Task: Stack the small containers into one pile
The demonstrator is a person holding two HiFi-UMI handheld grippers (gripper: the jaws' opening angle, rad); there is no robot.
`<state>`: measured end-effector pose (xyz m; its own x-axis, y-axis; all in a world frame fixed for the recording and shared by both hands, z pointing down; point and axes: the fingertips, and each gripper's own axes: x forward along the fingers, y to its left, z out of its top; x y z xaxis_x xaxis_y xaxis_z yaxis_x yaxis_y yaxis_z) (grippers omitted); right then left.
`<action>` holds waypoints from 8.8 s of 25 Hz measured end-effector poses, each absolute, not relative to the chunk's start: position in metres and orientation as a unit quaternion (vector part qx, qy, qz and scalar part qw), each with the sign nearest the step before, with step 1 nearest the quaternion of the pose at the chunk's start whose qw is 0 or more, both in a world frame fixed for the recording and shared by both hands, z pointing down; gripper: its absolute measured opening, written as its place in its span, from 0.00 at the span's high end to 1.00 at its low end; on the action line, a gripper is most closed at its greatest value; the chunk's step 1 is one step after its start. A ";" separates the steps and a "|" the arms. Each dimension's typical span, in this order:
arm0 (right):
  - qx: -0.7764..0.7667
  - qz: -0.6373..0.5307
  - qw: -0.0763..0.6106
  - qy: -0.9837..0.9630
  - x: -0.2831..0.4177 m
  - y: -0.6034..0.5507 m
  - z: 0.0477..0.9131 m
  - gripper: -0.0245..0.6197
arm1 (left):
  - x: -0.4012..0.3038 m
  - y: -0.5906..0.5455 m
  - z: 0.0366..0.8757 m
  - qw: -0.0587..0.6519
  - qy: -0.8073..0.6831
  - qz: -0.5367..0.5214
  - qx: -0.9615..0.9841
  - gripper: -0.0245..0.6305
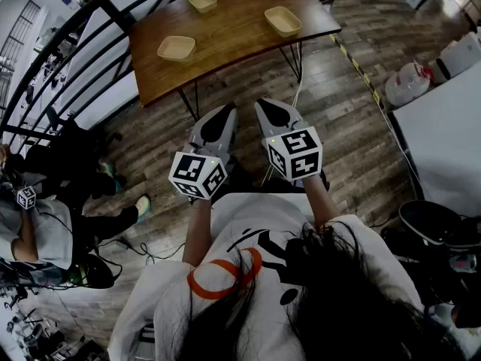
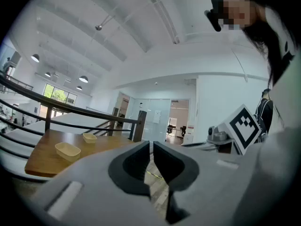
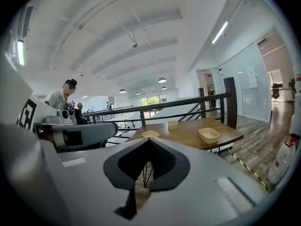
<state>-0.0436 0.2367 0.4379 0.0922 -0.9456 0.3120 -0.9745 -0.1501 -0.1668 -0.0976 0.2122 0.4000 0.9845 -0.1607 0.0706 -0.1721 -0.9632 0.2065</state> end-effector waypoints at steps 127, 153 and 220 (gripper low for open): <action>0.439 0.139 0.372 -0.806 0.016 -0.241 0.566 0.90 | -0.108 -0.193 0.483 0.193 -0.461 0.087 0.862 0.96; 0.435 0.174 0.480 -0.742 -0.072 -0.240 0.643 0.89 | -0.198 -0.256 0.505 0.211 -0.422 0.081 0.878 0.96; 0.211 -0.058 0.454 -0.864 0.085 -0.312 0.582 0.89 | -0.082 -0.217 0.500 0.213 -0.505 0.098 0.831 0.96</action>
<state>0.0853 -0.3115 0.5821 -0.4995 -0.4168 0.7595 -0.3118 0.9044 0.2913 -0.0819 -0.2169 0.4997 0.4714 -0.7971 0.3773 -0.8803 -0.3996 0.2556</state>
